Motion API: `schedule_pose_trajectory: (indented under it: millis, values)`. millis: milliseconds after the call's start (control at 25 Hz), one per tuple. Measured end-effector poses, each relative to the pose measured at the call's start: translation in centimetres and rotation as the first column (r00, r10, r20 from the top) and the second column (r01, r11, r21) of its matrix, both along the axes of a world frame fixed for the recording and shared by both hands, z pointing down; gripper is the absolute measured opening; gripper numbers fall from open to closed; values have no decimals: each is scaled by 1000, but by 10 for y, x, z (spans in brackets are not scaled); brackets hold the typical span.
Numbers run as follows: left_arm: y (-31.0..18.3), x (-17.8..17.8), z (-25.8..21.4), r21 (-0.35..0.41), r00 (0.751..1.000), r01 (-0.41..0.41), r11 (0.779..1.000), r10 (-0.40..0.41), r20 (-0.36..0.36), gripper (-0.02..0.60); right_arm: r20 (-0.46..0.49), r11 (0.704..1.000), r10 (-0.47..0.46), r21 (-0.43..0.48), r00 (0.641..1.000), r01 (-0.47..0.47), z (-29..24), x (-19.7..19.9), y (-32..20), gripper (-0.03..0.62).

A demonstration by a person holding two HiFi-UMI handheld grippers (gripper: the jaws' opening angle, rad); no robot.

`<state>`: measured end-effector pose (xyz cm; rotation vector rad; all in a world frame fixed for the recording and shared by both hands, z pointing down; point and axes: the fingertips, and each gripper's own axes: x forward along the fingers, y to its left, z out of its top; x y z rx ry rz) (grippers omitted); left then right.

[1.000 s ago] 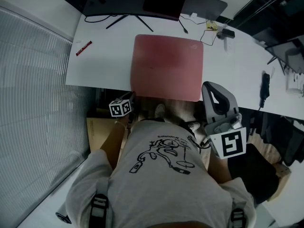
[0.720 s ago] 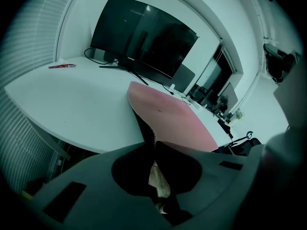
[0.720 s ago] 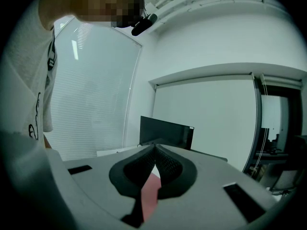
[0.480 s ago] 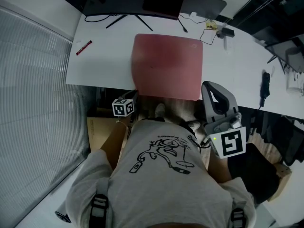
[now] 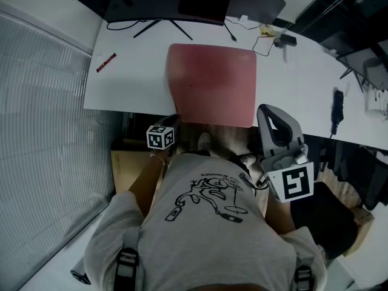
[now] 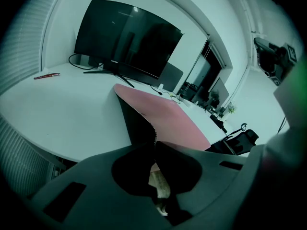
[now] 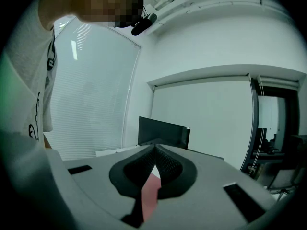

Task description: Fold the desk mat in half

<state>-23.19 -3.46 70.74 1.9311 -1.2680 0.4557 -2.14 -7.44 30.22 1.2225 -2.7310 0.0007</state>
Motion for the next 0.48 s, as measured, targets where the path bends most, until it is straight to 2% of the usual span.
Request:
schedule_pose_trajectory:
  millis: [480]
  values:
    - [-3, 22, -8, 23, 998, -64, 998, 64, 11, 32, 1, 1000, 15, 1, 1000, -15, 0, 10, 5, 8]
